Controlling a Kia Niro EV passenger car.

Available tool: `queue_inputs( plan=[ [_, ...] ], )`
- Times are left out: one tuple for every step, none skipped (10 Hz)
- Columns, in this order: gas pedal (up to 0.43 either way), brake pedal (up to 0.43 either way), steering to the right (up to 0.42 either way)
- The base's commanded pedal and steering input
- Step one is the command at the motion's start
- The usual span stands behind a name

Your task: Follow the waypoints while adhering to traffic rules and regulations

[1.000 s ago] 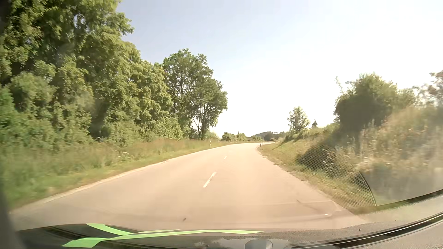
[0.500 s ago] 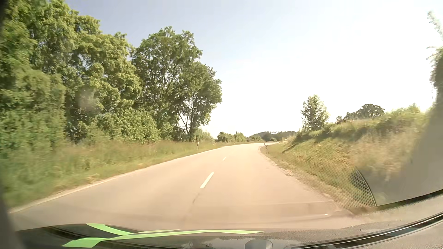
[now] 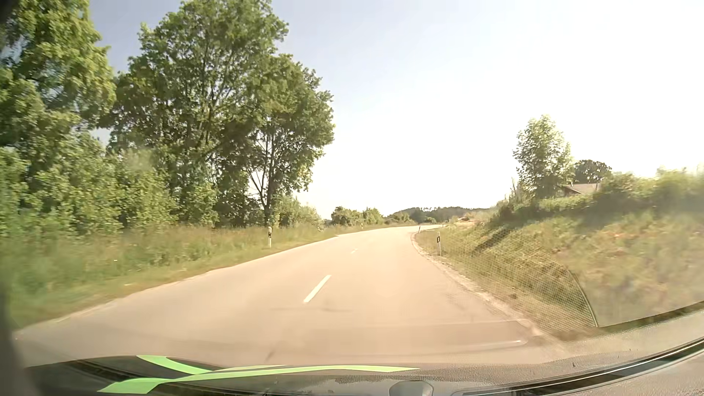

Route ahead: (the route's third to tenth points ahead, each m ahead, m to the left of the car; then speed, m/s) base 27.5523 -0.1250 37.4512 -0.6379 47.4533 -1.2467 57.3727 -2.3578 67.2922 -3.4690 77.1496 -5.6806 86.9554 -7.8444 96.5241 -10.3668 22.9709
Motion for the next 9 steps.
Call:
queue_inputs(
  plan=[
    [0.169,0.0,0.008],
    [0.138,0.0,0.005],
    [0.138,0.0,0.004],
    [0.138,0.0,0.004],
    [0.138,0.0,0.003],
    [0.15,0.0,0.004],
    [0.177,0.0,0.005],
    [0.197,0.0,0.008],
    [0.209,0.0,0.01]
  ],
)
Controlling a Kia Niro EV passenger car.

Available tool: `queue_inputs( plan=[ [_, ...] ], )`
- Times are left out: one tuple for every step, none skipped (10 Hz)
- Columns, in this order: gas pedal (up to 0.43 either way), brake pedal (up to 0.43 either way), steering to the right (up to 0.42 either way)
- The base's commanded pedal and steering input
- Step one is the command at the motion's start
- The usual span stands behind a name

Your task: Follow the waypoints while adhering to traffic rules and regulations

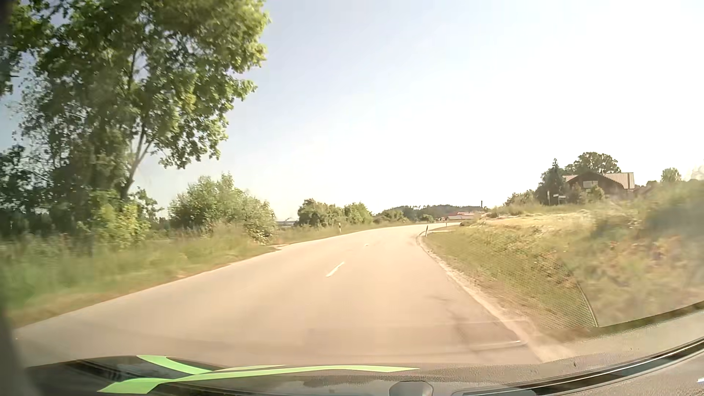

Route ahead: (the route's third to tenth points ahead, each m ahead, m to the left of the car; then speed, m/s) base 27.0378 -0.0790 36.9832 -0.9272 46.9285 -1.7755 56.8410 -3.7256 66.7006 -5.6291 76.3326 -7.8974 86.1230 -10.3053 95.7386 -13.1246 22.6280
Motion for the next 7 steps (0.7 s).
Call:
queue_inputs(
  plan=[
    [0.22,0.0,0.011],
    [0.228,0.0,0.011],
    [0.24,0.0,0.013],
    [0.24,0.0,0.014],
    [0.24,0.0,0.015],
    [0.228,0.0,0.016],
    [0.209,0.0,0.016]
  ],
)
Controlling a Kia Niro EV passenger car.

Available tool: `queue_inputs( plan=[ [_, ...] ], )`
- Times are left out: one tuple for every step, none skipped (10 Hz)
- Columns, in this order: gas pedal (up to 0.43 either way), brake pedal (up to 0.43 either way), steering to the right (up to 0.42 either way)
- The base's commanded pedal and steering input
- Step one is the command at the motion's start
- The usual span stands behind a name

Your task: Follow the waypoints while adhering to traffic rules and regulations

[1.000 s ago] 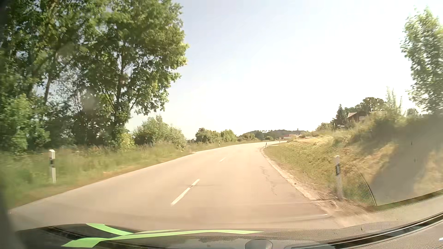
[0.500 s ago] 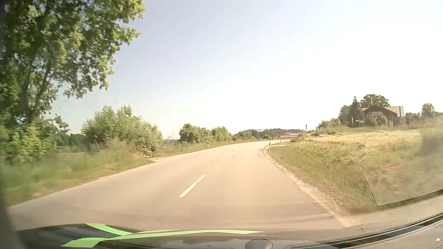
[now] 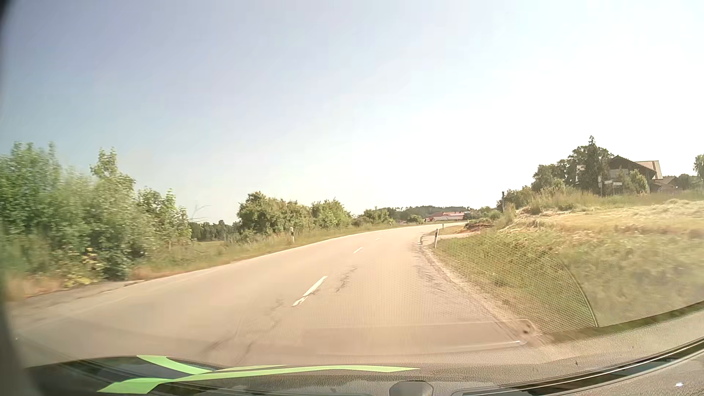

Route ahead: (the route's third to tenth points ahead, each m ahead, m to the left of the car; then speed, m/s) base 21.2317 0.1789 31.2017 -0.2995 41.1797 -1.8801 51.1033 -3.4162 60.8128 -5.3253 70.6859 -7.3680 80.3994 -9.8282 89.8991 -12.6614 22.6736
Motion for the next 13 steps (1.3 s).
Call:
queue_inputs(
  plan=[
    [0.197,0.0,0.016],
    [0.197,0.0,0.016],
    [0.209,0.0,0.016],
    [0.228,0.0,0.016],
    [0.248,0.0,0.016],
    [0.26,0.0,0.016],
    [0.268,0.0,0.016],
    [0.28,0.0,0.016],
    [0.28,0.0,0.016],
    [0.287,0.0,0.016],
    [0.299,0.0,0.016],
    [0.299,0.0,0.016],
    [0.299,0.0,0.016]
  ],
)
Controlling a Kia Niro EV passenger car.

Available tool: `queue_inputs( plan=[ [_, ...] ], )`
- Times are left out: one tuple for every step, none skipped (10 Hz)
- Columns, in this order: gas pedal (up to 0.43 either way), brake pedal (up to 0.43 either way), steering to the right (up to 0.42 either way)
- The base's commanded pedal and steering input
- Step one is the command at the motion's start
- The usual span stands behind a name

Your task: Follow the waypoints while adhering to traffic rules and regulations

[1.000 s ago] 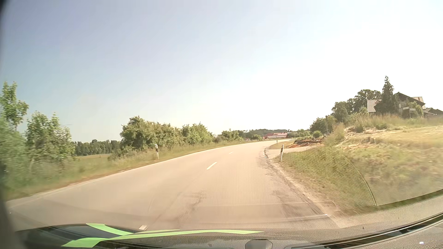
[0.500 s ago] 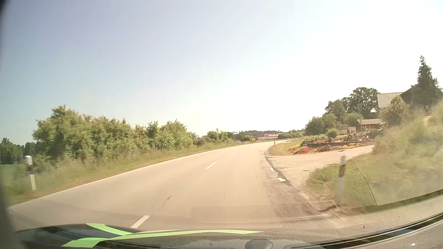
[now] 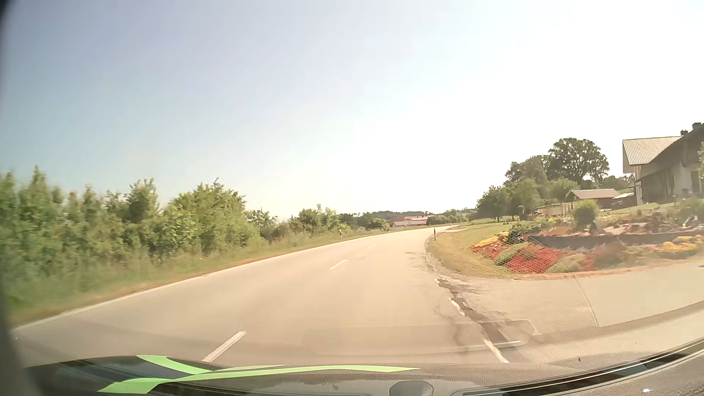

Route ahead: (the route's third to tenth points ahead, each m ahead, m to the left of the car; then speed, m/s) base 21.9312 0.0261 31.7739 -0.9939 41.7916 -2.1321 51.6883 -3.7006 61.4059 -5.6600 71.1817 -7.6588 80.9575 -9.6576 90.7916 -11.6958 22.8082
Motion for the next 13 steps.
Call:
queue_inputs(
  plan=[
    [0.299,0.0,0.016],
    [0.299,0.0,0.016],
    [0.299,0.0,0.016],
    [0.311,0.0,0.017],
    [0.311,0.0,0.018],
    [0.311,0.0,0.018],
    [0.319,0.0,0.018],
    [0.319,0.0,0.018],
    [0.319,0.0,0.019],
    [0.339,0.0,0.019],
    [0.35,0.0,0.02],
    [0.35,0.0,0.02],
    [0.35,0.0,0.02]
  ],
)
